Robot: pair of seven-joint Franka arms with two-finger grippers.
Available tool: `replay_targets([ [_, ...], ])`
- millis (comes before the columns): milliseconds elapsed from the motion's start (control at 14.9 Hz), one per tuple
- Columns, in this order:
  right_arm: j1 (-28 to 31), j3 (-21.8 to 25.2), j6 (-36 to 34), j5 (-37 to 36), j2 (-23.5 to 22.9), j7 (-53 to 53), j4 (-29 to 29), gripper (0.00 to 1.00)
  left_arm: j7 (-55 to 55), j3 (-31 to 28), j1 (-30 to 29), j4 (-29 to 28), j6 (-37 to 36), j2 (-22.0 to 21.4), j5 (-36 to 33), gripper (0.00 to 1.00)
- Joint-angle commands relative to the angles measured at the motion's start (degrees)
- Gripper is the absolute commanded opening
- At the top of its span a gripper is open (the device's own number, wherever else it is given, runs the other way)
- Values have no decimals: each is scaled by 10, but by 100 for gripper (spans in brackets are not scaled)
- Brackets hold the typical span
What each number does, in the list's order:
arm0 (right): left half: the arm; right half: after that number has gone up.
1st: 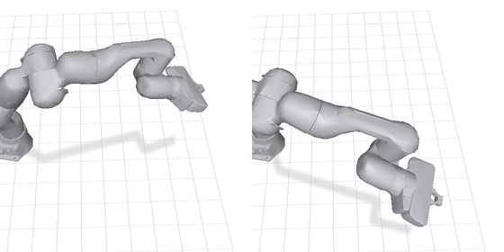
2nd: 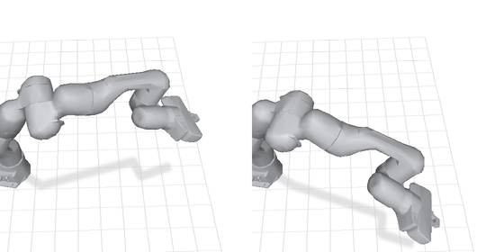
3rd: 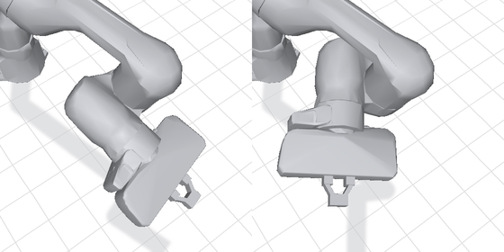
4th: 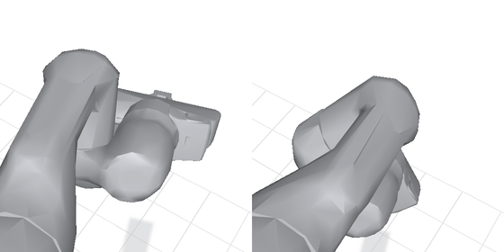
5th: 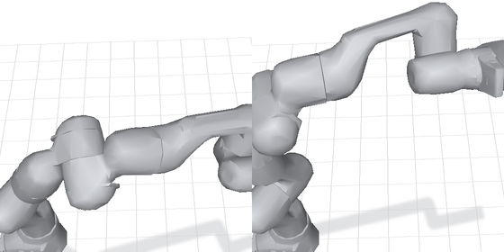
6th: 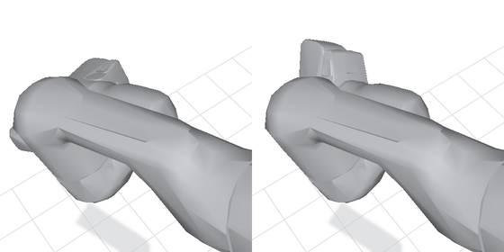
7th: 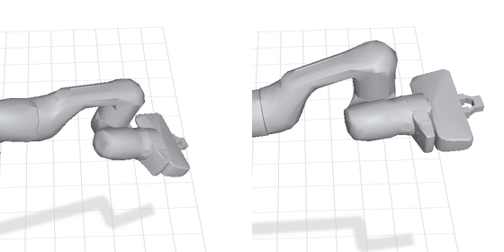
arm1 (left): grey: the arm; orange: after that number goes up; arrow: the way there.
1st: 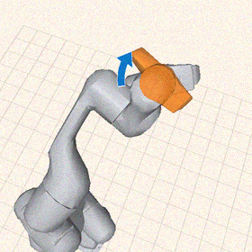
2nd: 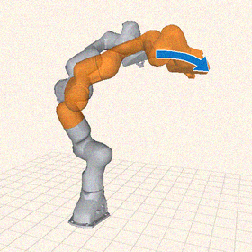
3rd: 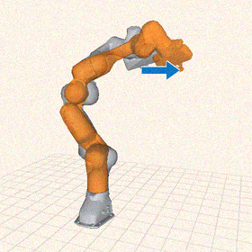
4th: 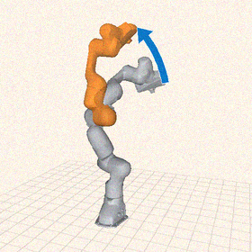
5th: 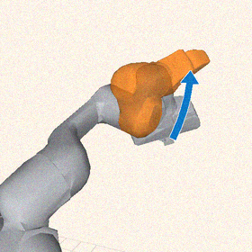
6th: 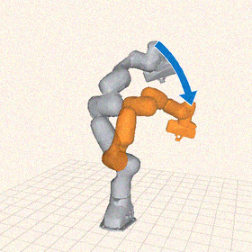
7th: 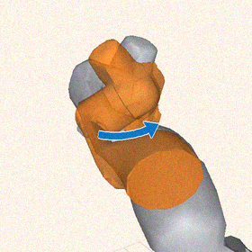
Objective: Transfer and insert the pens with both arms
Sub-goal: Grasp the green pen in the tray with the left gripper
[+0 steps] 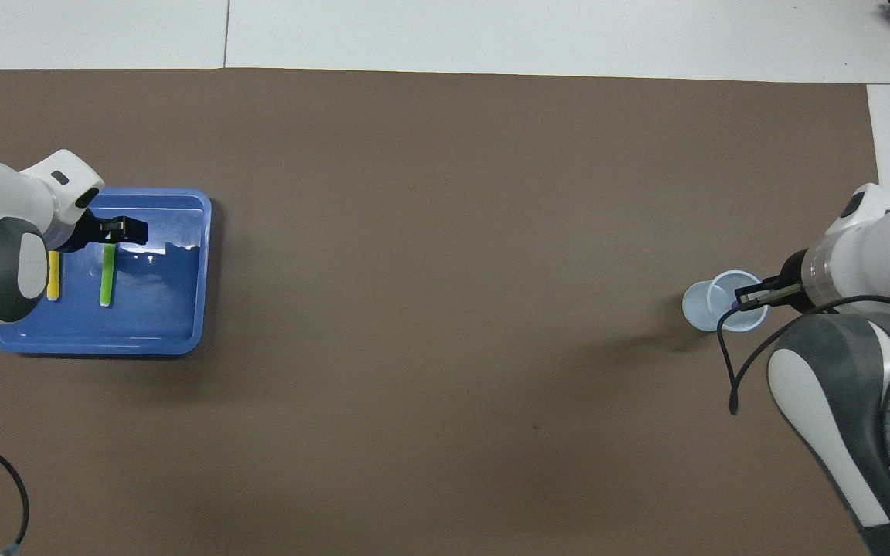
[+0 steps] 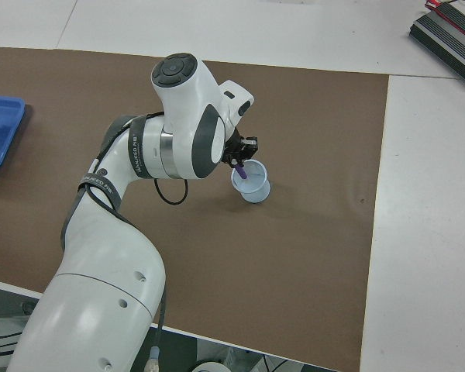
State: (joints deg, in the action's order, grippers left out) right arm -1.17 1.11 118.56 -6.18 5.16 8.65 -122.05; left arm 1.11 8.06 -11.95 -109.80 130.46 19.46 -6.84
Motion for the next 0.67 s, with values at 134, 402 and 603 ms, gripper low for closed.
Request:
replay_targets([
  [134, 26, -7, 48, -11, -7, 21, -38, 0, 6, 0, -17, -35, -15, -19, -10, 94],
  [402, 27, -7, 54, -11, -16, 13, -37, 37, 6, 1, -27, -52, -15, -26, -10, 79],
  [603, 29, -8, 53, -11, -16, 20, -34, 100, 4, 1, -22, -53, -14, -26, -10, 37],
])
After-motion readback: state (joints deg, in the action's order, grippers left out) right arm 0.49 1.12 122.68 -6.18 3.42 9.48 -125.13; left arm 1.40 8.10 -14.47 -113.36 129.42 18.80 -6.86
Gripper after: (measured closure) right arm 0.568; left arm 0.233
